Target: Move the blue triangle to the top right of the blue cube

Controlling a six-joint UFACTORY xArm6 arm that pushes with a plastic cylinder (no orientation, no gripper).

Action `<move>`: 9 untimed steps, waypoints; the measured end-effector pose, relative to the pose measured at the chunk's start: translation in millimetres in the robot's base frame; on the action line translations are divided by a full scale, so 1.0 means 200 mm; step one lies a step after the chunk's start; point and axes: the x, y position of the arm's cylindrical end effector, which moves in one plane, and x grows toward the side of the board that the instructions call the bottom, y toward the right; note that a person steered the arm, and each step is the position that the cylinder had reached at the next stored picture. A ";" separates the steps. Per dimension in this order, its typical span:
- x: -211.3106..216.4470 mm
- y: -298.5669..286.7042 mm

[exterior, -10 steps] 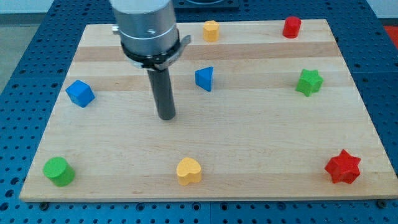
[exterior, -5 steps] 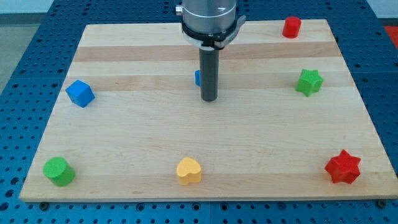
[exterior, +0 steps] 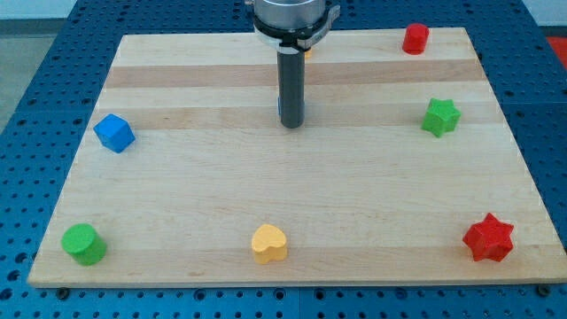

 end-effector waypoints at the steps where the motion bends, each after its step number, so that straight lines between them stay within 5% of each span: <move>1: 0.00 0.00; 7: -0.12 -0.01; 9: -0.17 0.22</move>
